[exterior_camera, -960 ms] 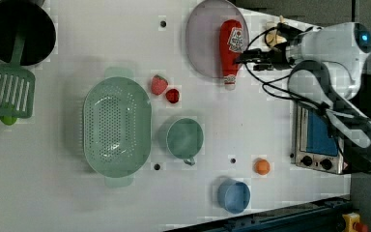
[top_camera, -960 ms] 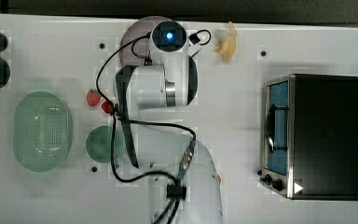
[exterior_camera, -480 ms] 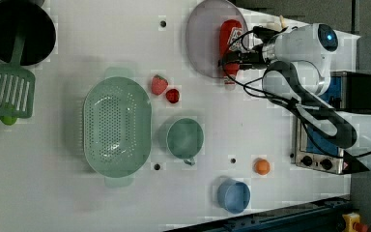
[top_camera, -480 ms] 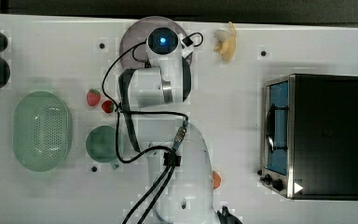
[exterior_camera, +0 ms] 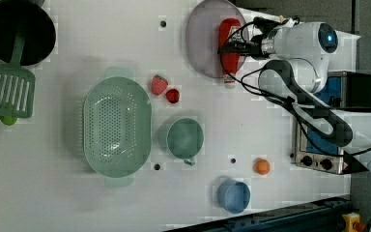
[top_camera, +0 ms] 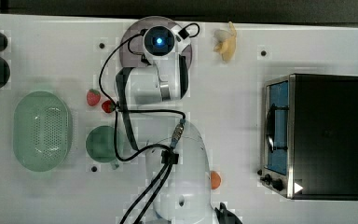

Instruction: Pick ketchup from plate and place it on table.

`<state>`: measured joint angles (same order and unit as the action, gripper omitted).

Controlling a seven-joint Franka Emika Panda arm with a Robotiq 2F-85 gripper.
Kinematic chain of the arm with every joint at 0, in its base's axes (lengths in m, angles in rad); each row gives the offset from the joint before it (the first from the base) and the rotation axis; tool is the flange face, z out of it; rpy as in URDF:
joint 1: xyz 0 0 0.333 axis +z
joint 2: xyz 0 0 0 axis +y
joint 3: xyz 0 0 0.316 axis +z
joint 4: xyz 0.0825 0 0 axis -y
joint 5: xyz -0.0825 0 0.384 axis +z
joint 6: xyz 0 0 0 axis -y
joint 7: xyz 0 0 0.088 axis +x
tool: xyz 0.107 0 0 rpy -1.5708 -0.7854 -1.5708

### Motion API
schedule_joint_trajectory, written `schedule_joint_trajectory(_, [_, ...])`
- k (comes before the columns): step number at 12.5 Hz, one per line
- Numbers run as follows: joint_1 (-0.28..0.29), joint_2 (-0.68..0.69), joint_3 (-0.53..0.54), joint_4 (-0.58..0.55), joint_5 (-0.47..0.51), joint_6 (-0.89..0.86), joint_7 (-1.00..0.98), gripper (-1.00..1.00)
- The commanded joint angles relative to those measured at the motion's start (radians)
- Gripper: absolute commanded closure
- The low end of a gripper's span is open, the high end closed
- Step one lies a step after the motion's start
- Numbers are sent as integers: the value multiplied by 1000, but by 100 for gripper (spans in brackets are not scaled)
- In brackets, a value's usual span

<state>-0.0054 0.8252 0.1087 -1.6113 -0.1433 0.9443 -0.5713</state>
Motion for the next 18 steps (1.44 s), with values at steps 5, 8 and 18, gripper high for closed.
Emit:
schedule_joint_trajectory(5, [-9, -143, 10, 14, 1, -42, 18, -20])
schedule_joint_trajectory(8, [-20, -294, 9, 8, 1, -294, 82, -20])
schedule_joint_trajectory(18, [-79, -686, -17, -307, 20, -570, 382, -20])
